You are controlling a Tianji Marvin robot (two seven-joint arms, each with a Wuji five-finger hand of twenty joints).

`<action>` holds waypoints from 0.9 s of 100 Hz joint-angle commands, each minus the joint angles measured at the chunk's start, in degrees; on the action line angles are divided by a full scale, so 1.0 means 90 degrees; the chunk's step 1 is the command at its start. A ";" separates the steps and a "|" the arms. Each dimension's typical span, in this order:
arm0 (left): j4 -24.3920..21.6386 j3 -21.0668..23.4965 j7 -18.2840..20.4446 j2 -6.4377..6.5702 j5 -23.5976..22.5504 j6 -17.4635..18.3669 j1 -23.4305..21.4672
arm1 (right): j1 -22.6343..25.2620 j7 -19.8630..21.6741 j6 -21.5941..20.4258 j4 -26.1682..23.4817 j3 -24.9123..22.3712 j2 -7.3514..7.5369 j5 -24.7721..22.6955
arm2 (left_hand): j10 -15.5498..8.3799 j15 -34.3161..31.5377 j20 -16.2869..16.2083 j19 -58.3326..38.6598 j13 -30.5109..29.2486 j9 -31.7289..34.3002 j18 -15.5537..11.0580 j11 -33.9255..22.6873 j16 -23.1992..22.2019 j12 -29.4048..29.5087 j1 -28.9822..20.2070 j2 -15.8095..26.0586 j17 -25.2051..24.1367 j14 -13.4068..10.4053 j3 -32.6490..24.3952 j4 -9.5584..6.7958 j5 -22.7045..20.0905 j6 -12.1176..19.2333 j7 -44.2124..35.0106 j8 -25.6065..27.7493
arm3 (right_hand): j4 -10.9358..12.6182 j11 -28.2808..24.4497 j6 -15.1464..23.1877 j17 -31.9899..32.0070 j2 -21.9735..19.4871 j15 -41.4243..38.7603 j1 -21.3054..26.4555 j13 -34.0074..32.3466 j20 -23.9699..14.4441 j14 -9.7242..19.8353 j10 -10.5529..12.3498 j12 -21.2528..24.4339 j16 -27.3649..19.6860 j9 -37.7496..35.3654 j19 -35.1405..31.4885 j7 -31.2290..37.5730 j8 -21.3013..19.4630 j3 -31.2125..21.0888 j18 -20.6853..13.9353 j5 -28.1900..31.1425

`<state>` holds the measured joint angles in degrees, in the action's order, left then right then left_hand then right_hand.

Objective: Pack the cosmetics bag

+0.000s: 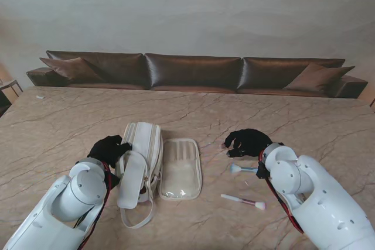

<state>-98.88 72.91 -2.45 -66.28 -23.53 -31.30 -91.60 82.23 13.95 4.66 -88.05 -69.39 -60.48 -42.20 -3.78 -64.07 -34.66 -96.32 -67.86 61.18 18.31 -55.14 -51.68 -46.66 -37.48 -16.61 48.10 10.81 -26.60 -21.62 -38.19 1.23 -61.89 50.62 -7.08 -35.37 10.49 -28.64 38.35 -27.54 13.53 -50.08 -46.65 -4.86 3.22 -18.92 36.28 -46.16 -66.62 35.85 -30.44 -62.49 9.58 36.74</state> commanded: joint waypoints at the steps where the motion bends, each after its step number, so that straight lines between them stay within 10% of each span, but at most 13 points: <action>1: -0.0022 0.0026 0.0032 0.0011 -0.0062 0.0064 0.0049 | -0.0128 0.0011 0.0047 0.0112 0.0018 0.0024 -0.0070 | -0.1025 -0.0136 0.0065 -0.0545 -0.0217 0.0251 -0.0092 -0.0163 -0.0104 -0.0183 -0.0651 0.0823 0.0121 -0.0148 -0.0478 -0.0756 -0.0288 0.0855 -0.0578 0.0383 | -0.0250 -0.0031 0.0058 0.0118 0.0322 -0.0149 0.0263 0.0116 -0.0116 0.0146 -0.0007 -0.0050 0.0137 0.0037 -0.0114 -0.0017 0.0098 -0.0208 0.0010 0.0068; 30: 0.0058 -0.0001 0.0169 0.0058 -0.0131 0.0293 0.0162 | -0.0696 -0.0369 -0.0186 0.0856 0.0432 0.0042 -0.0755 | -0.1035 -0.0113 0.0089 -0.0553 -0.0227 0.0258 -0.0100 -0.0142 -0.0122 -0.0200 -0.0627 0.0832 0.0134 -0.0148 -0.0477 -0.0772 -0.0289 0.0898 -0.0560 0.0412 | -0.0473 -0.0427 0.0366 0.0464 0.1903 -0.0556 0.0815 0.0760 -0.0291 0.0348 0.0173 -0.0585 0.0587 0.0476 0.0346 0.0134 0.0242 -0.1175 -0.0137 0.0258; 90: 0.0220 0.0173 0.0740 0.0215 -0.0059 0.1107 0.0183 | -0.1496 -0.1670 -0.0282 0.2288 0.1572 -0.0003 -0.1370 | -0.1064 -0.0080 0.0035 -0.0533 -0.0012 0.0154 -0.0138 -0.0143 -0.0215 -0.0329 -0.0571 0.0913 -0.0181 -0.0134 -0.0471 -0.0811 -0.0233 0.1053 -0.0519 0.0557 | -0.0593 -0.0740 0.0387 0.0483 0.2143 -0.0945 0.0386 0.0949 -0.0376 0.0454 0.0314 -0.1027 0.0842 0.0480 0.0532 0.0282 0.0276 -0.1226 -0.0168 0.0381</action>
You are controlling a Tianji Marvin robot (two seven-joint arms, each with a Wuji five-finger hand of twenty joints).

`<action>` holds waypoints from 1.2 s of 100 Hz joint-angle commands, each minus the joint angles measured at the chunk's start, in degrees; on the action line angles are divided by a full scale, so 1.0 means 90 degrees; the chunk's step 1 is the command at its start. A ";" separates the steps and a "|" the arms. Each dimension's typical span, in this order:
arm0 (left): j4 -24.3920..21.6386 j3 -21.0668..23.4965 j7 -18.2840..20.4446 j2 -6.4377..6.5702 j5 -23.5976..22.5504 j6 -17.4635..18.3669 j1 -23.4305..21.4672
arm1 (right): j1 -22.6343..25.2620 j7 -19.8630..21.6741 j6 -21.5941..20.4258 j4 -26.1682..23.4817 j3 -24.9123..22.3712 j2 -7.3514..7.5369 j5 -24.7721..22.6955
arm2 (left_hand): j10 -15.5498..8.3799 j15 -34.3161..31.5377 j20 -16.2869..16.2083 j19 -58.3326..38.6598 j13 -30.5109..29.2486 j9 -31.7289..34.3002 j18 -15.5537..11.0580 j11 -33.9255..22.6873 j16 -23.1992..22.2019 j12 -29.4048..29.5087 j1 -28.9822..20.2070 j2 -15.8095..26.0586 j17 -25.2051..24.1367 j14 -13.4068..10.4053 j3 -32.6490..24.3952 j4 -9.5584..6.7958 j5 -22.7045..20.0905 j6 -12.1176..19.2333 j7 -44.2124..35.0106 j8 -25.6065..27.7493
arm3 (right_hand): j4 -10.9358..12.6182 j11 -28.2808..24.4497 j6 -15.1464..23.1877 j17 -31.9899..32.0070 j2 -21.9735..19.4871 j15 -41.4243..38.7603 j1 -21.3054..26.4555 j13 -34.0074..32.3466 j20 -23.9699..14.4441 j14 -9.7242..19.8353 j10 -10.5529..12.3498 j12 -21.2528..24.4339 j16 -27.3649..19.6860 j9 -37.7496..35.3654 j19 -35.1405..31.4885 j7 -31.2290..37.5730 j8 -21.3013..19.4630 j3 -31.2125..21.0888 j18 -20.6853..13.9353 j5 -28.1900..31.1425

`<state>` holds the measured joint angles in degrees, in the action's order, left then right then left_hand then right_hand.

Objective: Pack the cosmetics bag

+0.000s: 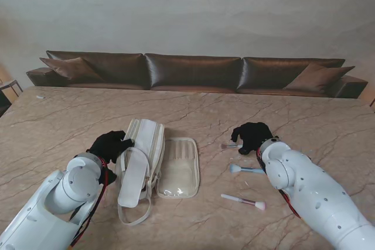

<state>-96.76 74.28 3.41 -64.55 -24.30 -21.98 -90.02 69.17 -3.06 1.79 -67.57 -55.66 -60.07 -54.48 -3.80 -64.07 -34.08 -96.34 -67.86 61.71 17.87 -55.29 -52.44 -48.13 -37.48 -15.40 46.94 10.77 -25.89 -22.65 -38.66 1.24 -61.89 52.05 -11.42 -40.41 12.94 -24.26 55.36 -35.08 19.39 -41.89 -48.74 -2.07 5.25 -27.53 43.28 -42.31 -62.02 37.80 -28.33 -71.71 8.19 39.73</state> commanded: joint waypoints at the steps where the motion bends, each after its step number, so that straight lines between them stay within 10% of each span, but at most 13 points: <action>1: -0.0012 0.0020 0.0103 0.0027 0.0024 0.0085 0.0011 | -0.0056 0.0229 0.0039 0.0028 0.0062 -0.0048 0.0005 | -0.1065 -0.0081 -0.0036 -0.0530 -0.0010 0.0091 -0.0089 -0.0128 -0.0134 -0.0175 -0.0569 0.0781 -0.0058 -0.0129 -0.0548 -0.0697 -0.0177 0.1058 -0.0517 0.0405 | -0.0111 -0.0181 0.0113 0.0000 0.0258 -0.0108 -0.0264 0.0040 -0.0145 0.0142 0.0087 -0.0072 0.0065 0.0046 0.0022 0.0068 0.0041 -0.0202 -0.0012 0.0052; 120: 0.1007 -0.0689 0.1701 0.0312 0.0657 0.1613 0.1499 | -0.0420 -0.0823 0.0057 0.1044 0.0512 -0.0172 0.0207 | -0.1155 0.0189 -0.1055 0.0208 0.0907 -0.0396 -0.0071 -0.0069 -0.0482 -0.0927 -0.0592 0.1178 -0.1258 -0.0072 -0.0400 -0.0733 0.0105 0.1530 -0.0329 0.1213 | -0.0085 -0.0181 -0.0015 0.0008 -0.0107 -0.0144 -0.0352 0.0154 -0.0093 0.0182 0.0094 -0.0109 0.0020 0.0187 0.0017 -0.0044 0.0160 -0.0041 -0.0036 -0.0323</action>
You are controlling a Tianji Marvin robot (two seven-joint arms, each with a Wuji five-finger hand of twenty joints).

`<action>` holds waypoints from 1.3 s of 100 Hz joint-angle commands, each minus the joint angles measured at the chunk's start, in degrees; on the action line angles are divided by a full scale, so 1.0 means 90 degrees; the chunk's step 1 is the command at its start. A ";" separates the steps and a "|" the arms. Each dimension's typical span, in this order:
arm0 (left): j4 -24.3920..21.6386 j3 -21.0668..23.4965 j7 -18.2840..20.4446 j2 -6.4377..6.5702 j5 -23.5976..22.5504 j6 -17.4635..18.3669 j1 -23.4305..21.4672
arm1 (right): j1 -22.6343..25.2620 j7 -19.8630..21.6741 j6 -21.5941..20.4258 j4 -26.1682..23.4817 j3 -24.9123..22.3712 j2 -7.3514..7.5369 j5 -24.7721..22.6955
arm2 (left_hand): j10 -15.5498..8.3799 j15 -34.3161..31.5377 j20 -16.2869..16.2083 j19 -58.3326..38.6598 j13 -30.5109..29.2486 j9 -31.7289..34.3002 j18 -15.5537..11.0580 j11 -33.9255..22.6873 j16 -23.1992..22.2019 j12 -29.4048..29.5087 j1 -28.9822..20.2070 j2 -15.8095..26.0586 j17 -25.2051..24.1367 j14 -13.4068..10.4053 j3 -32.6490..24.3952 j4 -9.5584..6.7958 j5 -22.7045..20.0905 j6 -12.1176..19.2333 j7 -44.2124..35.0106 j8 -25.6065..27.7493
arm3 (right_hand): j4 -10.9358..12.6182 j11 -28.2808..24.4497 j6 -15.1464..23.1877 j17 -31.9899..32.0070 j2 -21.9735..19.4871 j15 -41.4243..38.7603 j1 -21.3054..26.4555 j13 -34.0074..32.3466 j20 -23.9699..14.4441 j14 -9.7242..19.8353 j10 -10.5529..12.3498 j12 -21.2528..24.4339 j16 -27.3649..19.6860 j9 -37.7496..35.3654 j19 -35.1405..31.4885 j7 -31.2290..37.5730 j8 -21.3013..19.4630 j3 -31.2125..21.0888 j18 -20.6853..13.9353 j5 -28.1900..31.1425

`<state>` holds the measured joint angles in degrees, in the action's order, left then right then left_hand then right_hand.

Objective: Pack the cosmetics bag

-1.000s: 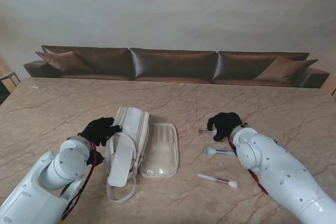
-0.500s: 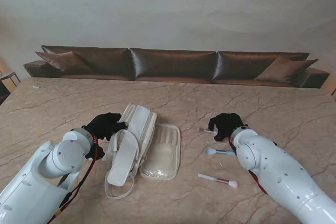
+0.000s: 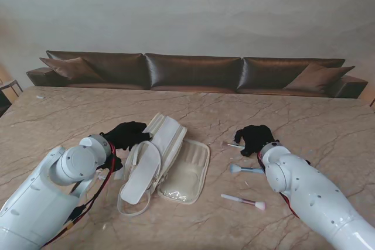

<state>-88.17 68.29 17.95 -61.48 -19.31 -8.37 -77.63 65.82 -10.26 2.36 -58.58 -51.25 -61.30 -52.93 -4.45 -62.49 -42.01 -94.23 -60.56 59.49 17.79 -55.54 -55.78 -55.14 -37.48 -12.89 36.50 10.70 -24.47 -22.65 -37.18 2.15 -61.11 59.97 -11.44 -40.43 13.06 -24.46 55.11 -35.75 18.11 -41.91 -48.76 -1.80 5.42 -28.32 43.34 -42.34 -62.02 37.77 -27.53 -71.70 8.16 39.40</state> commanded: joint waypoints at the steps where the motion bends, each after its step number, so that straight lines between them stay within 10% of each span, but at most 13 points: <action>1: 0.0071 -0.0035 0.0099 -0.0028 0.0123 0.0110 0.0141 | -0.0054 -0.0027 -0.0006 0.0053 0.0025 -0.0039 0.0043 | -0.1082 0.0019 -0.0186 -0.0015 0.0103 -0.0154 -0.0061 -0.0041 -0.0115 -0.0154 -0.0593 0.0901 -0.0114 -0.0063 -0.0557 -0.0731 -0.0048 0.1436 -0.0413 0.0334 | -0.0083 -0.0181 -0.0033 0.0030 -0.0081 -0.0071 -0.0213 0.0157 -0.0090 0.0151 0.0072 -0.0022 0.0013 0.0188 0.0017 -0.0038 0.0072 -0.0041 -0.0033 -0.0278; 57: 0.1013 -0.0565 0.0296 -0.0090 0.0654 0.0476 0.0850 | -0.0686 -0.0332 -0.0051 0.0875 0.0738 -0.0227 0.0595 | -0.1040 0.0290 -0.0741 0.0509 0.0456 -0.0345 0.0004 -0.0008 -0.0316 -0.0360 -0.1049 0.1045 -0.0628 0.0023 -0.0091 -0.0268 0.0150 0.1496 -0.0468 0.0364 | -0.0105 -0.0749 -0.0258 -0.0016 -0.0080 -0.0411 -0.0338 0.0083 -0.0076 0.0199 0.0292 -0.0467 0.0229 -0.0016 -0.0033 -0.0305 0.0426 -0.0019 -0.0016 -0.0762; 79: 0.1058 -0.0537 0.0249 -0.0111 0.0714 0.0440 0.0854 | -0.0954 -0.0431 0.0000 0.1219 0.1140 -0.0289 0.0718 | -0.1048 0.0365 -0.0779 0.0590 0.0507 -0.0377 -0.0007 0.0001 -0.0308 -0.0370 -0.1063 0.1039 -0.0679 0.0025 -0.0088 -0.0252 0.0199 0.1484 -0.0463 0.0335 | -0.0069 -0.1088 0.0492 -0.0080 0.0161 -0.0818 0.0054 0.0115 -0.0103 0.0191 0.0410 -0.1053 0.0585 -0.0102 -0.0155 0.0648 0.0137 -0.0157 -0.0019 0.0821; 84: 0.1063 -0.0524 0.0253 -0.0111 0.0724 0.0427 0.0851 | -0.0999 -0.0475 0.0014 0.1283 0.1226 -0.0291 0.0700 | -0.1055 0.0371 -0.0783 0.0603 0.0507 -0.0380 -0.0009 0.0003 -0.0307 -0.0369 -0.1062 0.1034 -0.0695 0.0022 -0.0086 -0.0247 0.0203 0.1481 -0.0464 0.0330 | -0.0993 -0.0998 0.0788 -0.0093 0.0365 -0.0829 0.0324 0.0113 -0.0095 0.0198 0.0407 -0.1139 0.0613 -0.0109 -0.0248 0.1195 0.0652 -0.0073 -0.0032 0.1069; 89: 0.1069 -0.0510 0.0266 -0.0108 0.0734 0.0420 0.0848 | -0.1038 -0.0520 0.0022 0.1349 0.1301 -0.0298 0.0697 | -0.1059 0.0381 -0.0788 0.0615 0.0519 -0.0386 -0.0012 0.0006 -0.0307 -0.0369 -0.1065 0.1036 -0.0706 0.0023 -0.0086 -0.0243 0.0208 0.1478 -0.0465 0.0326 | -0.1330 -0.0941 0.1065 -0.0108 0.0506 -0.0830 0.0481 0.0121 -0.0087 0.0190 0.0389 -0.1099 0.0607 -0.0094 -0.0291 0.1753 0.1032 0.0027 -0.0039 0.1223; 130: 0.1055 -0.0379 0.0221 -0.0112 0.0772 0.0437 0.0719 | -0.1265 -0.0609 -0.0242 0.1868 0.1791 -0.0376 0.0967 | -0.1048 0.0425 -0.0839 0.0669 0.0547 -0.0385 0.0004 0.0010 -0.0308 -0.0365 -0.1032 0.1008 -0.0740 0.0058 -0.0142 -0.0267 0.0215 0.1453 -0.0473 0.0279 | -0.1382 -0.0686 0.1510 -0.0150 0.0515 -0.0808 0.0803 0.0041 -0.0068 0.0247 0.0393 -0.0698 0.0539 -0.0353 -0.0405 0.2349 0.1600 0.0030 -0.0049 0.1541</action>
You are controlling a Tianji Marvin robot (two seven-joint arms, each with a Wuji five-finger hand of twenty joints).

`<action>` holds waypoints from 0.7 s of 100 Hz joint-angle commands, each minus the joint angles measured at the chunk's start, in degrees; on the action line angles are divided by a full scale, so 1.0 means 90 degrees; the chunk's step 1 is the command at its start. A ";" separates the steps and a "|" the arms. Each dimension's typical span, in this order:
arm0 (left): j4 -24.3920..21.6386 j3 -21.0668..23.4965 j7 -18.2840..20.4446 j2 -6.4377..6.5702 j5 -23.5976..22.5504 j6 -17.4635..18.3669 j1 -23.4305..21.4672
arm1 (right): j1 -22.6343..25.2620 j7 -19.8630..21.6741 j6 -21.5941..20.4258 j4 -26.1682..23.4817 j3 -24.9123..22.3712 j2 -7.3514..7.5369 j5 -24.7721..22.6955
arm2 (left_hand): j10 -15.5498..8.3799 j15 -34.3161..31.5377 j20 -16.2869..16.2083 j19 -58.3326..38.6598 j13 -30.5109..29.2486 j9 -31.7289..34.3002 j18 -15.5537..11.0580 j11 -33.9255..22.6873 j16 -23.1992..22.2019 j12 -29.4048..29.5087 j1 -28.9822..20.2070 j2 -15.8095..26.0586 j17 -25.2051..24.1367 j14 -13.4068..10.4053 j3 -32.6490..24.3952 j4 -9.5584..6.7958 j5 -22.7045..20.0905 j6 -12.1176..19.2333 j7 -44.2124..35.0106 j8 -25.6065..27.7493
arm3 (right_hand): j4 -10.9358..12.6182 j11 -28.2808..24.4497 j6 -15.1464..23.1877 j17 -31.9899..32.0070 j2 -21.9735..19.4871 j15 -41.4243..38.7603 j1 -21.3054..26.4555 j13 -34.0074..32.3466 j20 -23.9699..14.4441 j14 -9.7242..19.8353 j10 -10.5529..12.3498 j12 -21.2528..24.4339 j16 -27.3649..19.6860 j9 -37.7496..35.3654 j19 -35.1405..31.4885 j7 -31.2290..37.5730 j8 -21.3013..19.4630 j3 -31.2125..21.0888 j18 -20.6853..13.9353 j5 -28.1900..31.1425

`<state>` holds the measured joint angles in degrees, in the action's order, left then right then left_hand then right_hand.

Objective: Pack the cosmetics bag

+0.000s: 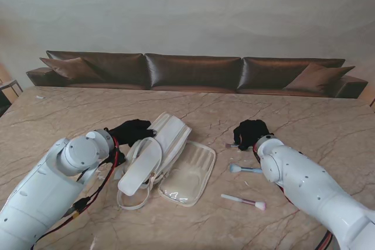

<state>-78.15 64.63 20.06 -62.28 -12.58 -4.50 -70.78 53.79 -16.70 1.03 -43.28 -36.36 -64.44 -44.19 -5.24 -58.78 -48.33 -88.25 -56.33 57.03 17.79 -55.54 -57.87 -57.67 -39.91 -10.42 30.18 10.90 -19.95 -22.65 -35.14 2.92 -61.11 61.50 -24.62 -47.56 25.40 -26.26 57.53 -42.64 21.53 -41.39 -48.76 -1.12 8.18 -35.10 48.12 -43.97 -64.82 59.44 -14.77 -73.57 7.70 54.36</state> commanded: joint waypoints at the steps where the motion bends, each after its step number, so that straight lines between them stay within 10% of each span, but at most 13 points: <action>1: -0.0059 0.0031 -0.0014 -0.0023 0.0024 0.0010 -0.0045 | 0.0067 0.0106 -0.0105 0.0180 0.0153 -0.0028 0.0001 | -0.0963 0.0013 -0.0138 0.0006 0.0072 -0.0108 0.0004 0.0008 -0.0075 -0.0085 -0.0759 0.0734 -0.0038 0.0034 -0.0646 -0.0268 -0.0012 0.1367 -0.0474 0.0108 | 0.0090 0.0103 0.0141 0.0051 0.0222 -0.0045 0.0433 -0.0024 -0.0067 0.0172 0.0090 0.0057 0.0009 -0.0190 -0.0093 -0.0049 0.0182 0.0229 0.0002 -0.0099; 17: -0.0070 0.0073 -0.0009 -0.0015 0.0013 0.0030 -0.0090 | 0.0006 0.0111 -0.0253 0.0302 0.0358 -0.0030 0.0040 | -0.0965 0.0021 -0.0156 0.0017 0.0072 -0.0105 0.0010 0.0004 -0.0070 -0.0085 -0.0735 0.0735 -0.0036 0.0031 -0.0674 -0.0288 -0.0013 0.1361 -0.0480 0.0098 | 0.0291 -0.0027 0.0125 -0.0017 -0.0427 -0.0080 0.0550 -0.0089 -0.0051 0.0227 0.0228 -0.0039 0.0012 -0.0476 -0.0106 0.0240 0.0061 0.0198 -0.0053 0.0264; 43: -0.0063 0.0111 -0.0007 -0.0015 0.0024 0.0001 -0.0121 | 0.0020 0.0208 -0.0452 0.0222 0.0333 0.0020 -0.0009 | -0.0950 0.0017 -0.0178 0.0025 0.0067 -0.0102 0.0029 0.0007 -0.0068 -0.0083 -0.0724 0.0724 -0.0042 0.0058 -0.0696 -0.0296 -0.0010 0.1347 -0.0479 0.0088 | 0.1042 -0.0024 0.0397 -0.0011 -0.1202 -0.0270 0.0287 0.0025 -0.0327 0.0307 0.0239 -0.0703 0.0168 -0.0423 -0.0349 -0.0445 -0.3066 -0.0643 -0.0240 -0.0214; 70: -0.0076 0.0146 0.0021 -0.0008 0.0026 -0.0039 -0.0140 | 0.0318 0.0317 -0.0620 -0.0212 -0.0262 0.0106 -0.0141 | -0.0953 0.0016 -0.0189 0.0030 0.0068 -0.0098 0.0030 0.0005 -0.0065 -0.0084 -0.0712 0.0707 -0.0037 0.0058 -0.0711 -0.0300 -0.0003 0.1339 -0.0473 0.0078 | 0.0978 -0.0056 0.0303 0.0087 -0.1422 -0.0336 0.0214 0.0054 -0.0369 0.0321 0.0235 -0.0807 0.0217 -0.0450 -0.0332 -0.0587 -0.3384 -0.0656 -0.0278 -0.0328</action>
<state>-78.24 65.69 20.17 -62.23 -12.59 -4.61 -71.73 54.78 -14.49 -4.15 -44.26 -38.30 -63.75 -45.09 -5.36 -58.75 -48.99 -87.73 -56.33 56.94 17.85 -55.50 -57.87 -57.67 -39.92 -10.34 30.15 11.32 -19.95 -22.65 -34.62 3.01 -61.11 61.45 -20.18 -47.54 24.86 -26.17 50.00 -45.67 21.47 -41.33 -51.38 0.82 9.33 -41.55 50.24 -46.22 -67.14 52.81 -44.23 -77.09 6.06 48.63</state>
